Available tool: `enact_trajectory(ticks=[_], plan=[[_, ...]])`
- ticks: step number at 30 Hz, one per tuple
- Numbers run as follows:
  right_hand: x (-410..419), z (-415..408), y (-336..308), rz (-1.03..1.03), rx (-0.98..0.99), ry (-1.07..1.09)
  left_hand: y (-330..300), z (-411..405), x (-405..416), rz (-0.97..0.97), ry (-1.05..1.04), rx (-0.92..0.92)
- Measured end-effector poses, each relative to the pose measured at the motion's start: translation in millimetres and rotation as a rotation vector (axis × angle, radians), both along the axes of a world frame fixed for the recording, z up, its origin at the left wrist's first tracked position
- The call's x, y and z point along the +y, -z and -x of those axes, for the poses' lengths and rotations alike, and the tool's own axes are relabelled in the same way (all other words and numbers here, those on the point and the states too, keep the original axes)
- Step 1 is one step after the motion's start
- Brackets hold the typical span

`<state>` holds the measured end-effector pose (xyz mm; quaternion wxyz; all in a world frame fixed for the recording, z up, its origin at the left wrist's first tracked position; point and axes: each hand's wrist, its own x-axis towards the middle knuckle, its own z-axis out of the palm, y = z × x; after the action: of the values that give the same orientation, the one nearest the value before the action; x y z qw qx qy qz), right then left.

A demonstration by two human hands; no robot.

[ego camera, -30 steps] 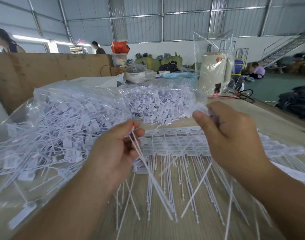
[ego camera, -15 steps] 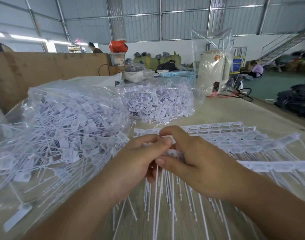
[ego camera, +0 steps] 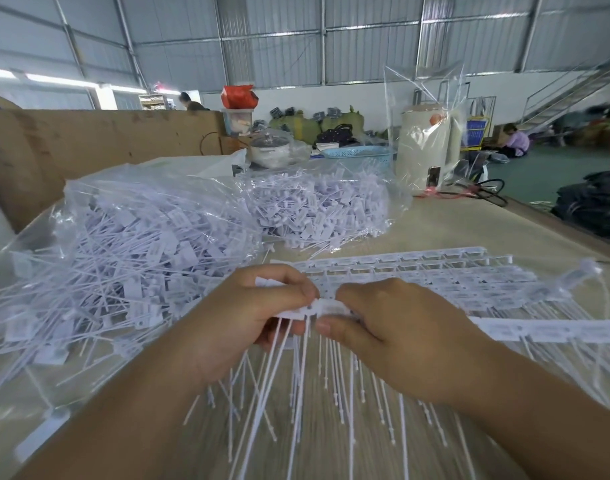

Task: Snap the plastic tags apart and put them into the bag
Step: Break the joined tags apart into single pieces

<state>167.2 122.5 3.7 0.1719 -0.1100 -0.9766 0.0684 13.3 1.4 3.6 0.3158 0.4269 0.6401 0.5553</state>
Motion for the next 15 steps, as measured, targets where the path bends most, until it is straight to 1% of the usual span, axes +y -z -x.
enact_trajectory(ticks=[5,9,12,15], plan=[[-0.9,2.0,2.0,0.006,-0.044,0.012,1.6,0.5,-0.3,0.099,0.045,0.084],[-4.0,5.1,9.3,-0.040,-0.082,-0.027,5.3,-0.6,1.9,0.174,0.020,0.130],[-10.2,7.2,10.7,-0.011,-0.043,-0.055,6.2,-1.6,1.5,0.150,0.065,0.056],[-9.7,6.9,8.4,0.014,0.030,-0.016,5.8,-1.8,0.5,0.065,0.102,-0.040]])
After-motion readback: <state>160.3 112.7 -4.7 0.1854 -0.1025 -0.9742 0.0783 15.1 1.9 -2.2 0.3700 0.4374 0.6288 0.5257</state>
